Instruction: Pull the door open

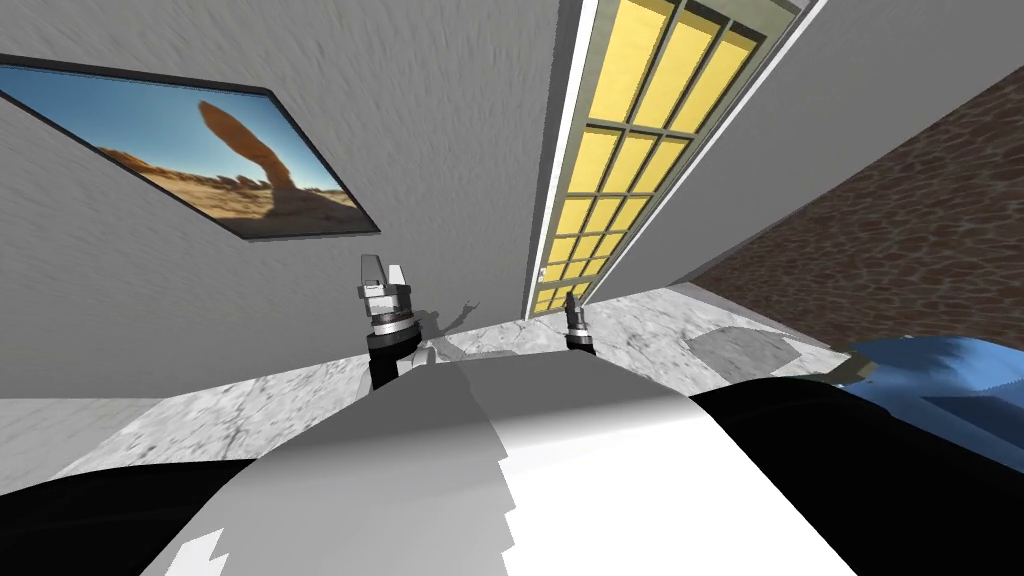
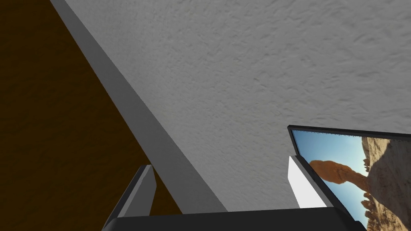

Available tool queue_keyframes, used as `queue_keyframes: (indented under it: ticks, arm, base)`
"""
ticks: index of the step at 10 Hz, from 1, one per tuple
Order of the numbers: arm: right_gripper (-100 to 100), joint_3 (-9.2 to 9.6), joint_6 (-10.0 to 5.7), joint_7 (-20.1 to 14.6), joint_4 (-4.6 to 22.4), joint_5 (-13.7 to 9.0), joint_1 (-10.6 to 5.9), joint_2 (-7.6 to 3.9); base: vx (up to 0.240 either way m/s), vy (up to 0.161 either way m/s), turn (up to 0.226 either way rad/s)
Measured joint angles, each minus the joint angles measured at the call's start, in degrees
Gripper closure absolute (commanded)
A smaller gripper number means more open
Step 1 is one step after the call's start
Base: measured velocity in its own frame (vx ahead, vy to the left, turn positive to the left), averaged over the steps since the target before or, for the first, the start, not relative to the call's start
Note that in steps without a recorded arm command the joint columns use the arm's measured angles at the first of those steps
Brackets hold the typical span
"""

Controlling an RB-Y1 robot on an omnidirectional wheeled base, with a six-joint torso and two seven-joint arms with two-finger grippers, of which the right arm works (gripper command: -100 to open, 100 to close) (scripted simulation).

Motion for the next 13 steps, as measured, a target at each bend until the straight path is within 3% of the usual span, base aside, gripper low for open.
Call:
queue_keyframes:
  ticks: [2, 7, 9, 13]
  arm:
    - [-100, 0.1, -0.16, 3.2, 2.7, -0.4, -0.73, -0.07]
    - [-100, 0.43, -1.5, 10.8, 8.8, -1.4, -0.6, -0.79]
    - [-100, 0.79, -1.91, 14.1, 11.3, -1.7, -0.87, -0.53]
    - [-100, 0.72, -2.77, 19.8, 16.4, -2.6, -1.44, -1.32]
  base:
    - [0.085, -0.061, 0.13]
    - [0.079, -0.059, 0.124]
    - [0.088, -0.059, 0.132]
    - [0.077, -0.064, 0.117]
